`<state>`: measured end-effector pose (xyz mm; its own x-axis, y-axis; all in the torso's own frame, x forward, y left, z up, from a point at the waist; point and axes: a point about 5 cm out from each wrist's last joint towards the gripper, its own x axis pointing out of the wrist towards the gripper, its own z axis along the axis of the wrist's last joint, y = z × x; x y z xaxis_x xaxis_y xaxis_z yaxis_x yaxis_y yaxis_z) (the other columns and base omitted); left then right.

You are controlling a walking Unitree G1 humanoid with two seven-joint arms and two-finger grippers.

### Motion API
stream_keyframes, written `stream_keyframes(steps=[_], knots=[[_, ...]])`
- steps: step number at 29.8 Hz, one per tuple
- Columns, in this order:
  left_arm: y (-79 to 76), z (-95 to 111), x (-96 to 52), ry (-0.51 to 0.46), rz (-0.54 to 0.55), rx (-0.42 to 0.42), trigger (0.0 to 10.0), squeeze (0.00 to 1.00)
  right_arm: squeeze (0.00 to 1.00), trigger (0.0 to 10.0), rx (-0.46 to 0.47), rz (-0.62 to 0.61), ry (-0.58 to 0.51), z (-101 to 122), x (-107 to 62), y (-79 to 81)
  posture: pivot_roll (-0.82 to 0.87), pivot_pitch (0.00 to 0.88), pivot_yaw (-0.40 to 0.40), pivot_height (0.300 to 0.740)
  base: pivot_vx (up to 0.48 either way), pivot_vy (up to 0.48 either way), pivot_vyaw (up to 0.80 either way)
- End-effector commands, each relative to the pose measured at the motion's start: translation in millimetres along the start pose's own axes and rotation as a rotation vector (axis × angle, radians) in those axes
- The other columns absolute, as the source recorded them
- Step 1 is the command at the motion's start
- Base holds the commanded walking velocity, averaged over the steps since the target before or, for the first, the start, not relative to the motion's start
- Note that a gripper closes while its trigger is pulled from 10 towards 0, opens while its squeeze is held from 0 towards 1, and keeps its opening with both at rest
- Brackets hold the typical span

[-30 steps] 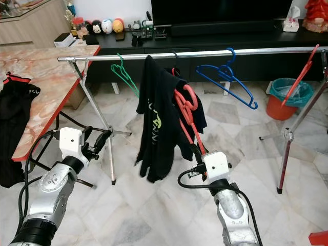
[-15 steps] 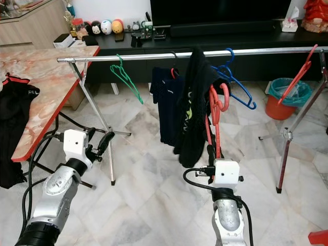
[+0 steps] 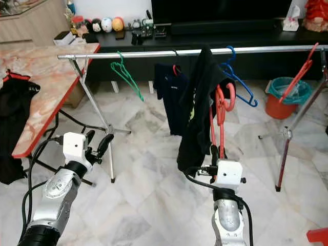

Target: Hang hanger

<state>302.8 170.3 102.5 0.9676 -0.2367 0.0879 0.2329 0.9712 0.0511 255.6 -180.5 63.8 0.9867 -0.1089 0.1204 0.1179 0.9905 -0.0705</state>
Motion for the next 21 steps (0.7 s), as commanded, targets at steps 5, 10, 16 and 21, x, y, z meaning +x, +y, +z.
stream_keyframes(steps=[5,10,16,21], knots=[[4.4,1.0,-3.4,-0.006,0.021,0.007,10.0,0.0,0.0,10.0,0.001,0.005,-0.06,12.1,5.4,3.0,-0.05,0.0,0.06,0.74,-0.251,0.0,0.0],[5.4,1.2,-3.7,-0.007,0.022,0.007,10.0,0.0,0.0,10.0,0.004,0.003,-0.055,12.0,5.3,3.1,-0.05,0.0,0.061,0.74,-0.145,0.0,0.0],[5.8,2.5,-2.8,-0.011,0.019,0.007,10.0,0.0,0.0,10.0,0.007,-0.003,-0.046,11.8,6.8,2.6,-0.05,0.0,0.062,0.74,0.0,0.0,0.0],[5.2,2.5,-2.2,-0.009,0.015,0.006,10.0,0.0,0.0,10.0,0.005,-0.004,-0.043,11.8,7.7,2.1,-0.05,0.0,0.063,0.74,0.0,0.0,0.0]])
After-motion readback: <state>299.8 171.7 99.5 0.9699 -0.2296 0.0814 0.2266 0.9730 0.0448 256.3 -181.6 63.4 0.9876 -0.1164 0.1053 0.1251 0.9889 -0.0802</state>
